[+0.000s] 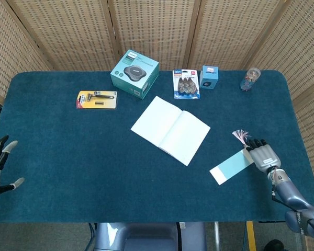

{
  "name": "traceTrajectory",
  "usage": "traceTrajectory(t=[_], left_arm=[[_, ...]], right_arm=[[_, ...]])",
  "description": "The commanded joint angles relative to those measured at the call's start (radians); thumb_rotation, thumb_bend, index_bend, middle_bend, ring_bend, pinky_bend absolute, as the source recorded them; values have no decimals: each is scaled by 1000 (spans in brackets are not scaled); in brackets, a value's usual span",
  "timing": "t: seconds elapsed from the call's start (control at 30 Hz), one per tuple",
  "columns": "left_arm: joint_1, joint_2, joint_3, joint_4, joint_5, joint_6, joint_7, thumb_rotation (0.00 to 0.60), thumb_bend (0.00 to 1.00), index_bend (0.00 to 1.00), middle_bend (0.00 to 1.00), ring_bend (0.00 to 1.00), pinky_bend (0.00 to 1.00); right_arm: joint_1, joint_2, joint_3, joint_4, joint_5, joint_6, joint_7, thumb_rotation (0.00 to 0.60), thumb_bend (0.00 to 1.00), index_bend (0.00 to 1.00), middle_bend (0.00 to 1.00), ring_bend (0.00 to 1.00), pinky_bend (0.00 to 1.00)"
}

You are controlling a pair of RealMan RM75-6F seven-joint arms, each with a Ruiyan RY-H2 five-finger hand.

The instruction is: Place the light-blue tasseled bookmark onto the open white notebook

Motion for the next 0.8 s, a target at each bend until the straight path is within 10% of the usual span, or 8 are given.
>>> traceTrajectory(t=[0.03,0.7,0.77,0.8], left_arm=[[0,0,1,-2,0,-1,3,600,0,0,0,0,0],[6,5,7,-10,11,11,0,600,0,0,0,0,0],[5,5,7,-9,12,10,0,600,0,0,0,0,0],[5,5,8,-9,13,10,0,600,0,0,0,0,0]], right_arm=[[-9,44,-11,-56,49,-7,-38,600,1000,192,35,0,101],[-23,200,-46,-272,131,41,-79,600,1000,200,12,0,112],[-46,204,-31,-286,62,101,-6,600,871,165,0,0,112],[-55,203,-25,-284,20,126,39,600,630,111,0,0,112]])
